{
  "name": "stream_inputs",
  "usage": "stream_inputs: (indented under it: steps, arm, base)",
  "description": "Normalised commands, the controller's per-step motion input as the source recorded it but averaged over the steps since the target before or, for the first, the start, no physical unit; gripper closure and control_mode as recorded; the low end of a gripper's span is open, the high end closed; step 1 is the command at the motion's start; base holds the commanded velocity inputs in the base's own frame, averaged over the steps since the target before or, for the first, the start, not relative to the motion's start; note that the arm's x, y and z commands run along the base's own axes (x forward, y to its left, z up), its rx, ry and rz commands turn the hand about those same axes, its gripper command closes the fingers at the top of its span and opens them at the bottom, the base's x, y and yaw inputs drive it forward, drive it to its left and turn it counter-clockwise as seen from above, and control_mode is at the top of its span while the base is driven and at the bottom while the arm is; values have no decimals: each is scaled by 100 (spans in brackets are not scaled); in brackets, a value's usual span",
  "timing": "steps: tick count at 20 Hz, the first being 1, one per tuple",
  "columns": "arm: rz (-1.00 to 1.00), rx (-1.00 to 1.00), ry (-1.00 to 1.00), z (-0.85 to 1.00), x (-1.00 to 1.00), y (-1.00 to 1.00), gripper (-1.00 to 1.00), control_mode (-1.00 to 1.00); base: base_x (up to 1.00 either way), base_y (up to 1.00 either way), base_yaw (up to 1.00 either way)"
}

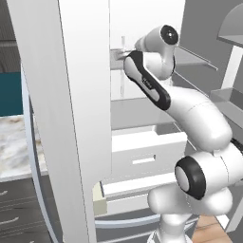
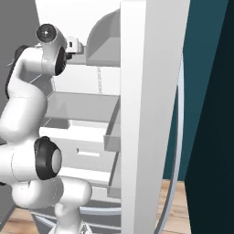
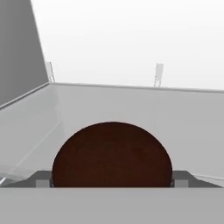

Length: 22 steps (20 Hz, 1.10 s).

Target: Take the cupcakes from the fridge and place them on the empty tray on the dining counter.

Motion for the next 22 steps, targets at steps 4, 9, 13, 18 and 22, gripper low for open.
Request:
stream_inputs:
  steps: [4, 9, 13, 18, 22]
  arm:
    - [0, 0, -2, 37, -100, -18, 100, -100]
    - [0, 0, -2, -3, -100, -8, 100, -100]
    - [0, 0, -10, 0, -99, -4, 100, -100]
    - [-5, 0, -4, -6, -80, -19, 100, -100]
    - [-7, 0, -1, -18, -67, -26, 100, -100]
  base:
    - [0, 0, 0]
    - [0, 0, 0]
    - [0, 0, 0]
    - [0, 0, 0]
    - [0, 0, 0]
